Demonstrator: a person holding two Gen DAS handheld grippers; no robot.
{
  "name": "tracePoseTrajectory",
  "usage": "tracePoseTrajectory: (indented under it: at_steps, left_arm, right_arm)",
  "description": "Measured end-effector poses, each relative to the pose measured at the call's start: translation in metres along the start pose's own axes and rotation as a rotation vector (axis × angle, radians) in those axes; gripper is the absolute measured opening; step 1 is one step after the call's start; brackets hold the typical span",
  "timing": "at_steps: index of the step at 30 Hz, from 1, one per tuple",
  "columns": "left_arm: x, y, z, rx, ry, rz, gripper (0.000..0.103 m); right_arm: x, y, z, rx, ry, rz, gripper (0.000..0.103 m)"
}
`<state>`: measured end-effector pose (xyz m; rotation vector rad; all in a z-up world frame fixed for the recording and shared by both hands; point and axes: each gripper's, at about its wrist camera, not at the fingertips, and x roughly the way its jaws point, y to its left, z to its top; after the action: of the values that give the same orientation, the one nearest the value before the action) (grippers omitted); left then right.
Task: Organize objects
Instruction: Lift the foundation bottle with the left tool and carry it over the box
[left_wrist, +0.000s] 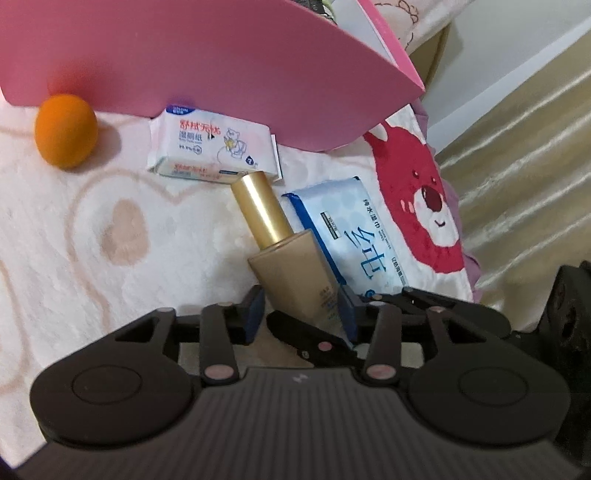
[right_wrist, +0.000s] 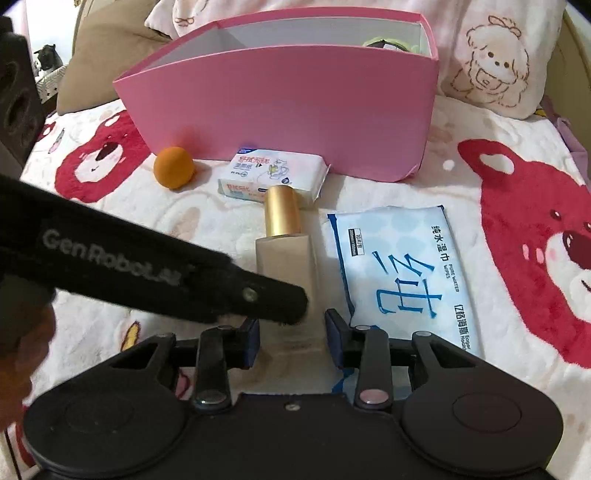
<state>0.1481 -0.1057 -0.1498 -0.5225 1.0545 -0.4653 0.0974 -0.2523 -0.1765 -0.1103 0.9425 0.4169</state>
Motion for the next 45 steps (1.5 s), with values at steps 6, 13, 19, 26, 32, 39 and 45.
tracePoseTrajectory:
  at_steps: [6,13,19,26,32,39,45]
  left_arm:
    - [-0.002,-0.004,-0.005,-0.001,-0.031,0.018,0.048]
    - [-0.021,-0.005,-0.018,0.005,-0.041,0.028,0.046]
    - [-0.059,-0.019,-0.022,0.083,-0.062,0.037,0.046]
    - [-0.108,-0.041,-0.010,0.162,-0.057,0.057,0.045]
    - [-0.151,-0.059,0.016,0.228,-0.115,0.112,0.045]
    - [-0.194,-0.062,0.051,0.242,-0.189,0.151,0.045]
    - [-0.203,-0.058,0.076,0.219,-0.217,0.145,0.045]
  right_arm:
    - [-0.008,-0.018,0.002,0.278,0.046,0.119,0.042]
    - [-0.019,-0.006,-0.009,0.294,0.051,0.156,0.041]
    - [-0.042,0.017,-0.003,0.269,0.009,0.145,0.041]
    - [-0.079,0.042,0.011,0.265,-0.050,0.151,0.041]
    - [-0.097,0.052,0.049,0.251,-0.108,0.204,0.041]
    - [-0.108,0.072,0.097,0.197,-0.174,0.246,0.041]
    - [-0.110,0.077,0.127,0.154,-0.180,0.236,0.041]
